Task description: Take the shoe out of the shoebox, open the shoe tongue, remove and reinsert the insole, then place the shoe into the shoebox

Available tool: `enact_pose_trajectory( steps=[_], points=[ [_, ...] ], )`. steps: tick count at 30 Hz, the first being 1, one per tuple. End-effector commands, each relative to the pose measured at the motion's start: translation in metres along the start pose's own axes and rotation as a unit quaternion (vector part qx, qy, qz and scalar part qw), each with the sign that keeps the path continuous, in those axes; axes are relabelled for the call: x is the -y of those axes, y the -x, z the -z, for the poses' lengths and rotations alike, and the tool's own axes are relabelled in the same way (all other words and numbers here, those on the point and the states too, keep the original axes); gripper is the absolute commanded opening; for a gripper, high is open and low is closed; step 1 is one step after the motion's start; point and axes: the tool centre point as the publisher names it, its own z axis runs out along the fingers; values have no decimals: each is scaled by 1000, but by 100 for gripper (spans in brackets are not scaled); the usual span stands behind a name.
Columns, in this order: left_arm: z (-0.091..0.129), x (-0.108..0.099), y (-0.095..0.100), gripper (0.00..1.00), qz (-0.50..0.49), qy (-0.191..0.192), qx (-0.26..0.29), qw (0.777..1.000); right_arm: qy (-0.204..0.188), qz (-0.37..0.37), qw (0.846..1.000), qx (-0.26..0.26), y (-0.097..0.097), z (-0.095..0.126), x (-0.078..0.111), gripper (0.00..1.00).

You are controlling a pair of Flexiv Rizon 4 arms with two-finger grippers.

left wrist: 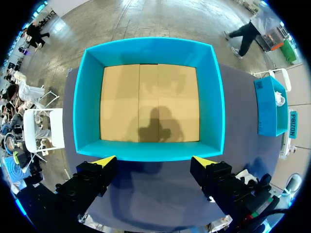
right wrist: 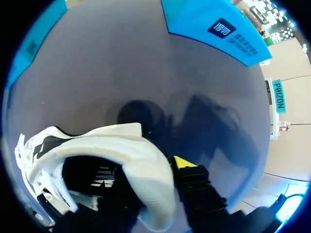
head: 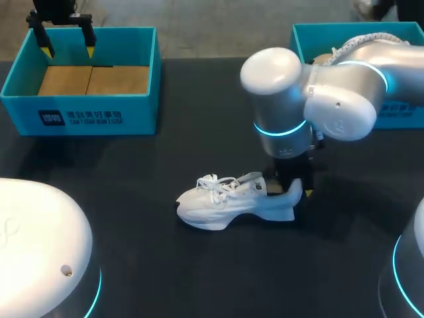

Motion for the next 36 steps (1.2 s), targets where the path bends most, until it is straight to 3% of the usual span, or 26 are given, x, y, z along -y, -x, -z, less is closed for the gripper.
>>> enact_pose_trajectory(
  steps=[1,13,18,21,23,26,30,34,35,36],
  points=[
    [0,0,0,100,0,0,0,1000,8,3,1000,-3,4,13,6,100],
    [0,0,0,100,0,0,0,1000,35,23,999,-24,22,62,13,100],
    [0,0,0,100,0,0,0,1000,80,117,989,-50,24,84,11,100],
    [0,0,0,100,0,0,0,1000,124,219,964,-82,23,99,13,100],
    [0,0,0,100,0,0,0,1000,147,284,941,-107,20,106,14,100],
    [0,0,0,100,0,0,0,1000,180,382,892,-158,18,119,18,100],
    [0,0,0,100,0,0,0,1000,220,524,801,-188,12,133,26,100],
    [0,0,0,100,0,0,0,1000,238,654,700,-160,0,146,28,100],
    [0,0,0,100,0,0,0,1000,235,678,682,-139,-3,147,27,100],
    [0,0,0,100,0,0,0,1000,228,694,675,-109,-6,146,25,100]
  ],
)
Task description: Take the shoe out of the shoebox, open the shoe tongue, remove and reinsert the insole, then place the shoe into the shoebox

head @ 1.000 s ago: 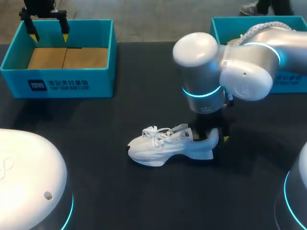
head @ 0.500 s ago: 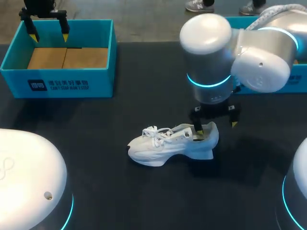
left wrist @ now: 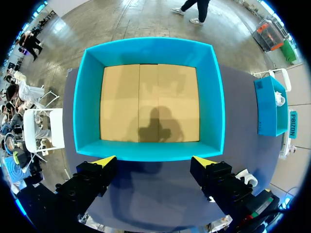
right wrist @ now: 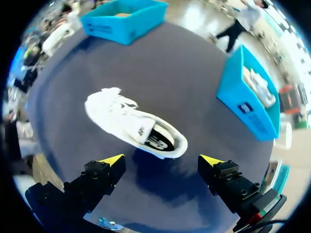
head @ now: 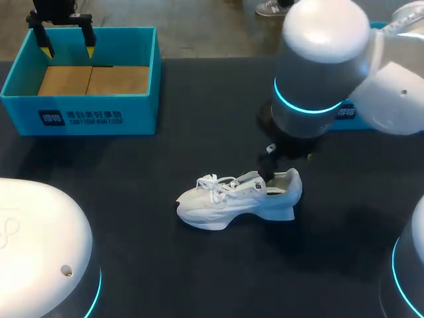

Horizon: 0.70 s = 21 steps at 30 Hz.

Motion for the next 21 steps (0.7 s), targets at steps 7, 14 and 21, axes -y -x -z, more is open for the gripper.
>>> enact_pose_trajectory(
  steps=[7,14,21],
  points=[
    [0,0,0,100,0,0,0,1000,55,441,896,-16,1,-6,-3,100],
    [0,0,0,100,0,0,0,1000,55,441,896,-16,1,-6,-3,100],
    [0,0,0,100,0,0,0,1000,55,441,896,-16,1,-6,-3,100]
  ],
)
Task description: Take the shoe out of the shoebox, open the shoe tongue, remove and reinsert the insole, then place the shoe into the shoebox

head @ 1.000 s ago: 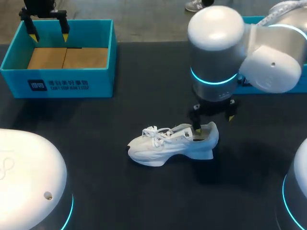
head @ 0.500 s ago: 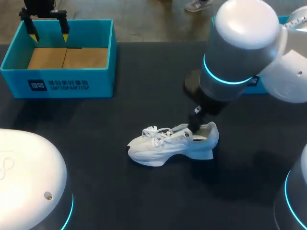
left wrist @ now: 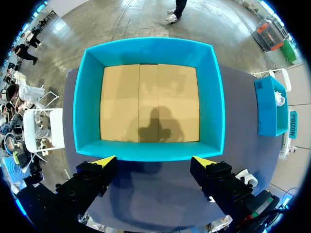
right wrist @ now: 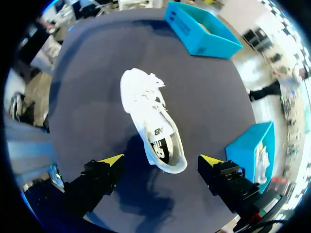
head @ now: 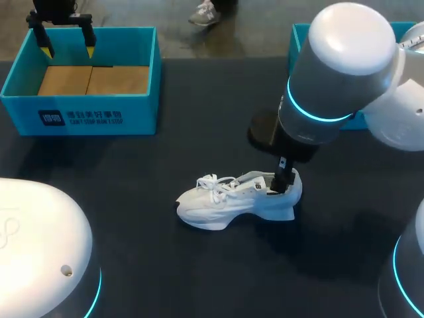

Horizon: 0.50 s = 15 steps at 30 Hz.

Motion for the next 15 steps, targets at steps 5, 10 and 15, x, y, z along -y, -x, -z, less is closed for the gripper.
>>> enact_pose_trajectory(
  steps=[5,10,15],
  points=[
    [0,0,0,100,0,0,0,1000,12,113,993,-4,0,-2,4,100],
    [0,0,0,100,0,0,0,1000,12,113,993,-4,0,-2,4,100],
    [0,0,0,100,0,0,0,1000,42,119,992,-8,6,-16,19,100]
  ],
)
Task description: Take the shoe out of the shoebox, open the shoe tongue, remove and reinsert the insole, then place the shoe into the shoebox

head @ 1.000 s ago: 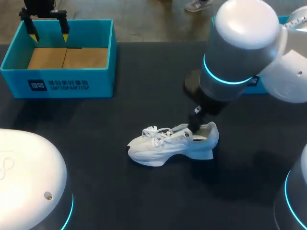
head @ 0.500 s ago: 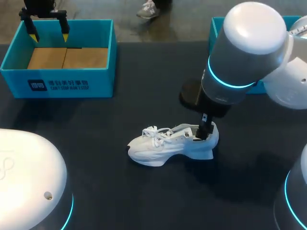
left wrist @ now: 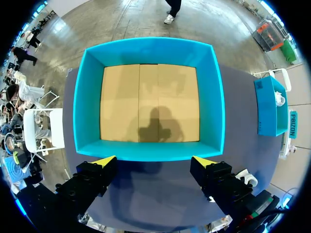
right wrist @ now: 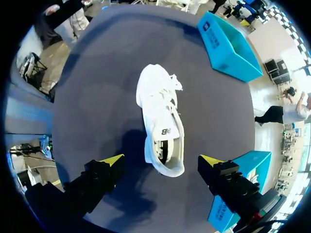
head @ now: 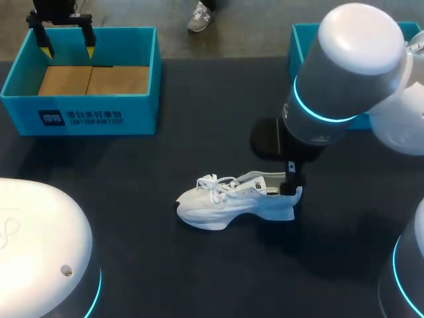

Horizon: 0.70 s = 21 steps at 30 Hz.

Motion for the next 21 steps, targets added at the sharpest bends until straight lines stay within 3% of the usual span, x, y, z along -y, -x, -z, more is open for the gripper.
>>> enact_pose_trajectory(
  steps=[1,2,3,5,7,13,21],
  points=[
    [0,0,0,100,0,0,0,1000,43,-7,999,3,1,-14,18,100],
    [0,0,0,100,0,0,0,1000,85,-33,996,14,3,-15,20,100],
    [0,0,0,100,0,0,0,1000,103,-43,994,15,4,-15,21,100],
    [0,0,0,100,0,0,0,1000,109,-30,993,27,6,-16,27,100],
    [0,0,0,100,0,0,0,1000,148,-26,988,29,6,-18,31,100],
    [0,0,0,100,0,0,0,1000,172,20,985,11,3,-30,50,100],
    [0,0,0,100,0,0,0,1000,243,-12,970,9,2,-45,85,100]
  ],
)
